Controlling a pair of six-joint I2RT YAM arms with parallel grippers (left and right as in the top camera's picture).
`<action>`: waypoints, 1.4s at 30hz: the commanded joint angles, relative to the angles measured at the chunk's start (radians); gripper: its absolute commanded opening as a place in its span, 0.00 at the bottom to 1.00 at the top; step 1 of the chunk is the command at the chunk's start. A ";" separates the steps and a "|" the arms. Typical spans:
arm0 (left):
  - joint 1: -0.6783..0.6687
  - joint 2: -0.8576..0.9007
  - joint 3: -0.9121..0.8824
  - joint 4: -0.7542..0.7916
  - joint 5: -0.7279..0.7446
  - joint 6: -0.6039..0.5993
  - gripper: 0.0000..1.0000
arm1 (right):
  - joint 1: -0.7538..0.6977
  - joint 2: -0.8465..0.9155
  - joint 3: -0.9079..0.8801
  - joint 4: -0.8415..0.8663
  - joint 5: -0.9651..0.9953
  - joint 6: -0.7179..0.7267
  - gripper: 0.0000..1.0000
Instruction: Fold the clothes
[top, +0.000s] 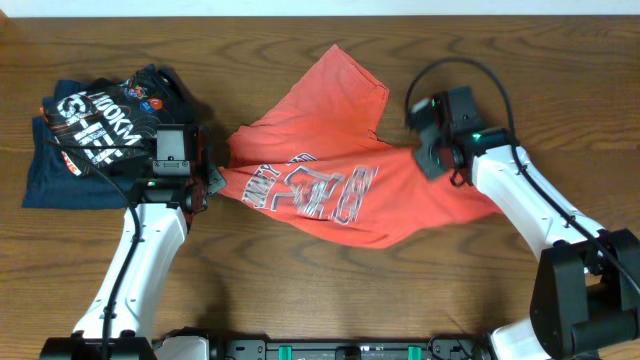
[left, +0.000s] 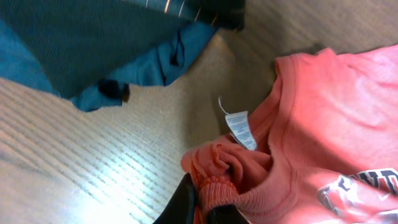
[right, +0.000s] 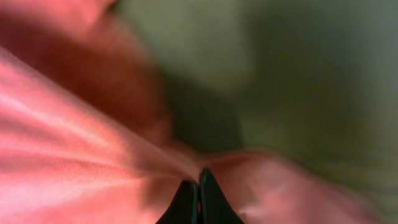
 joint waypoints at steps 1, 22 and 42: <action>0.003 0.004 0.019 -0.010 -0.019 0.013 0.06 | -0.025 -0.013 0.117 0.223 0.235 0.169 0.01; 0.003 0.004 0.019 -0.006 -0.019 0.013 0.06 | -0.015 0.029 0.078 -0.287 -0.158 0.283 0.52; 0.003 0.004 0.019 -0.010 -0.019 0.013 0.06 | 0.030 0.179 -0.148 0.167 -0.254 0.364 0.50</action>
